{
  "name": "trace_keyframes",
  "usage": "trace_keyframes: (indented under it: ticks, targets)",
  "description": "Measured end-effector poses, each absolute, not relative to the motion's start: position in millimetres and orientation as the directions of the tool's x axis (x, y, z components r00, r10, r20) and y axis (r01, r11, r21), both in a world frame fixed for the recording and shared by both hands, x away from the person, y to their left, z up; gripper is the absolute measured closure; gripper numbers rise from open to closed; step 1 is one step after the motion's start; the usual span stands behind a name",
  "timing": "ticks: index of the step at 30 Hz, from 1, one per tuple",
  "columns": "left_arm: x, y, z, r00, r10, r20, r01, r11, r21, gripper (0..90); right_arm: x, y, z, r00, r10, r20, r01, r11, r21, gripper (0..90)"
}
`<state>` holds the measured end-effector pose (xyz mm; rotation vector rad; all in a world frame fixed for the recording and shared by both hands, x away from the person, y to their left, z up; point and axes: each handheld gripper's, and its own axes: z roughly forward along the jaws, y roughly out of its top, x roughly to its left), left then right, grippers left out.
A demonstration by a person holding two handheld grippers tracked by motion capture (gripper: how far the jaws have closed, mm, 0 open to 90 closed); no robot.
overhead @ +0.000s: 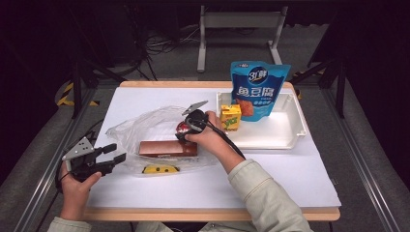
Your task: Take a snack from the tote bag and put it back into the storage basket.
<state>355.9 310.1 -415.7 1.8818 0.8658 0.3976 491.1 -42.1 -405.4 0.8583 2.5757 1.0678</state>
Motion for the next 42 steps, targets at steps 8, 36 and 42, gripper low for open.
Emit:
trace_keyframes:
  ticks: [8,36,42]
  targets:
    - [355.8,309.8,-415.6,0.691,0.716,-0.098,0.393,-0.258,0.883,41.3,491.9,-40.7,-408.9,-0.801,0.598,0.029,0.446,0.563,0.696,22.5]
    - [355.7,310.5,-415.5,0.689,0.718,-0.099,0.394,-0.256,0.883,41.3,491.6,-40.0,-392.7,-0.791,0.611,0.019,0.455,0.568,0.686,25.0]
    - [355.6,310.5,-415.5,0.688,0.718,-0.101,0.394,-0.253,0.884,41.4,491.0,-40.0,-383.5,-0.799,0.602,0.014,0.44,0.567,0.696,25.1]
